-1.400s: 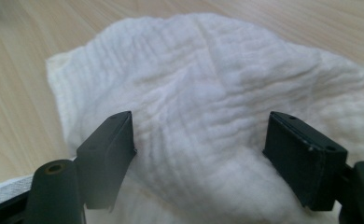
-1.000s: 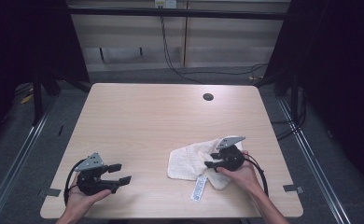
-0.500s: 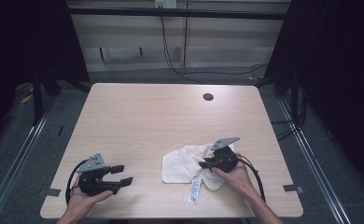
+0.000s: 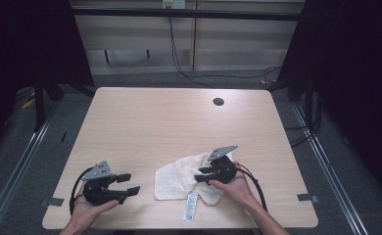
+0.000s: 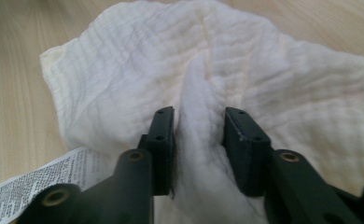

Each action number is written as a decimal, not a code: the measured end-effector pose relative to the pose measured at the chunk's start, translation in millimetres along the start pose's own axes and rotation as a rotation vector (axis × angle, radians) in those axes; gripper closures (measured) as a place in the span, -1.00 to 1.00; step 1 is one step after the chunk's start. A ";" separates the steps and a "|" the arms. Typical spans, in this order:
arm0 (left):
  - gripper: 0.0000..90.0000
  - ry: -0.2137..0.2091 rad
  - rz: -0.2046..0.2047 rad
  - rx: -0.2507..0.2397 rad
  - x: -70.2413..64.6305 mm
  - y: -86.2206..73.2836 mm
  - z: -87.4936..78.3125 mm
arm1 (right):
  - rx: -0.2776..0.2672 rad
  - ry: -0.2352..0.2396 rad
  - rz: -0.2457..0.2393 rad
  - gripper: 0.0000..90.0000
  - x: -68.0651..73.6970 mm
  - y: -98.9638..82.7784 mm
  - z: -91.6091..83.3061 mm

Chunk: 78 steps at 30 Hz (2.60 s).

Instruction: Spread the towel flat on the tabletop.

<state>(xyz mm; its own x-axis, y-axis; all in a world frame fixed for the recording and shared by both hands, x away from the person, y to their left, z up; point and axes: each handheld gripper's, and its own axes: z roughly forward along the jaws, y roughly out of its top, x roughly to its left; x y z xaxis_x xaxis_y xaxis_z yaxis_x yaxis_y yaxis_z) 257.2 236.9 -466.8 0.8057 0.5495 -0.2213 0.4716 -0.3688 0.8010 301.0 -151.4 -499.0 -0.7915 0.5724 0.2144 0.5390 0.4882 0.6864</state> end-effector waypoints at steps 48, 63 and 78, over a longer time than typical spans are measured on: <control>-0.16 -0.027 0.025 0.031 -4.7 20.1 17.9 | 0.049 -0.008 -0.182 0.86 56.4 -48.1 -35.4; 0.46 -0.102 0.141 0.037 -16.6 35.4 36.6 | -0.136 -0.019 -0.041 0.91 27.6 -42.6 -88.1; 0.51 -0.196 0.293 0.202 -46.2 12.2 75.3 | -0.108 -0.025 -0.023 0.87 23.1 -52.0 -86.0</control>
<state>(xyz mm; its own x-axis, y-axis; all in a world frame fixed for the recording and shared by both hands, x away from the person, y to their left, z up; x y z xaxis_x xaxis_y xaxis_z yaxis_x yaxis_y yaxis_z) 252.7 150.5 -488.7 0.9602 0.2534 -0.1172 0.2571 -0.6389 0.7251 229.9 -220.2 -470.0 -0.7950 0.5787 0.1816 0.4856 0.4278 0.7623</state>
